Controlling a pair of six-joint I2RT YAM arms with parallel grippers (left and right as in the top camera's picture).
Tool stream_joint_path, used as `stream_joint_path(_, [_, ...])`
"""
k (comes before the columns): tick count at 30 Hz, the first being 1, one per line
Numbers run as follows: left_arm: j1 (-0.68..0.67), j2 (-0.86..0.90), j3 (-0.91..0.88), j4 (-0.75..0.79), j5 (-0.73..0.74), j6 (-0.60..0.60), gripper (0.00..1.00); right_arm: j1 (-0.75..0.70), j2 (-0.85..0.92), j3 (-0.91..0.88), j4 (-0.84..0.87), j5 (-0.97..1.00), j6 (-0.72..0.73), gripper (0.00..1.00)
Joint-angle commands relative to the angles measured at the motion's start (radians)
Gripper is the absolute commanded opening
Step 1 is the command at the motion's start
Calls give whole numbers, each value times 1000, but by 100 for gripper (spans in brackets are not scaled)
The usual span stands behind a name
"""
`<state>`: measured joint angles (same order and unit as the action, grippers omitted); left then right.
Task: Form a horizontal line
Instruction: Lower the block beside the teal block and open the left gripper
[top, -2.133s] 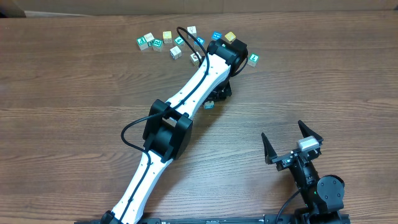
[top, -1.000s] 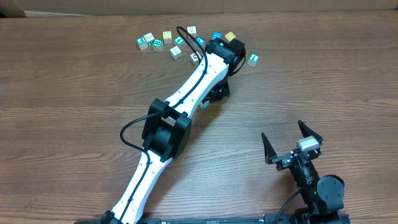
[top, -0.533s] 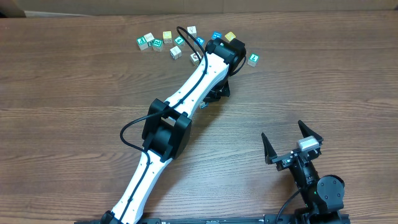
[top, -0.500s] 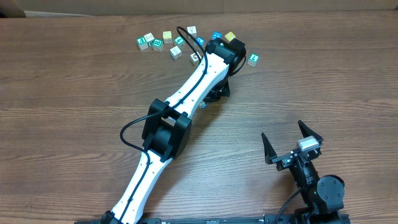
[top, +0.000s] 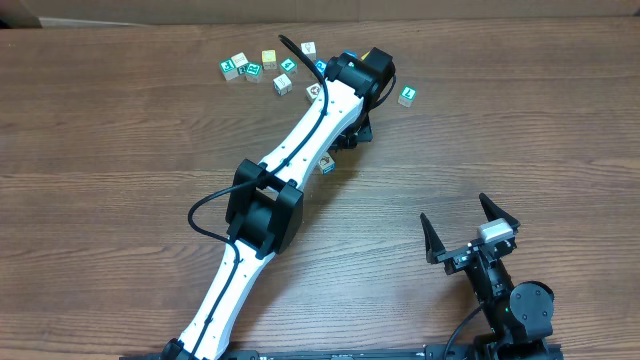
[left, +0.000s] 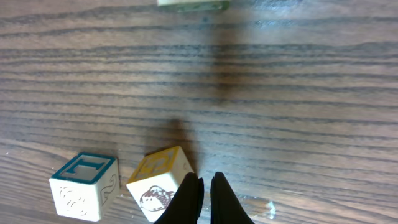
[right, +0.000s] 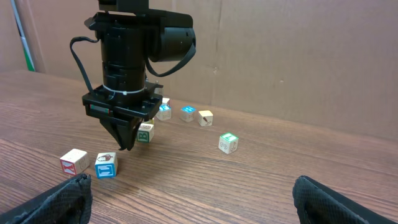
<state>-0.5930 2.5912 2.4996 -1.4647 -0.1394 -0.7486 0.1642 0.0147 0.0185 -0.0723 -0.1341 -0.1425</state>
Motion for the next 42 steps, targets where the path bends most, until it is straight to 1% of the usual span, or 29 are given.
stream_joint_path(1, [-2,3,22,5,-4,16,4,5,-12,-11,3,-2,0,100])
stream_joint_path(10, [-10,8,-37,10,-32,21,4,5,-12,-11,3,-2,0,100])
stream_joint_path(15, [-13,8,-39,1,-32,21,4,5,-12,-11,3,-2,0,100])
stream_joint_path(21, [-21,8,-43,-5,-25,72,4,5,-12,-11,3,-2,0,100])
stream_joint_path(28, [-23,8,-43,30,-25,72,4,5,-12,-11,3,-2,0,100])
stream_joint_path(42, [-24,16,-44,32,-24,102,4,5,-12,-11,3,-2,0,100])
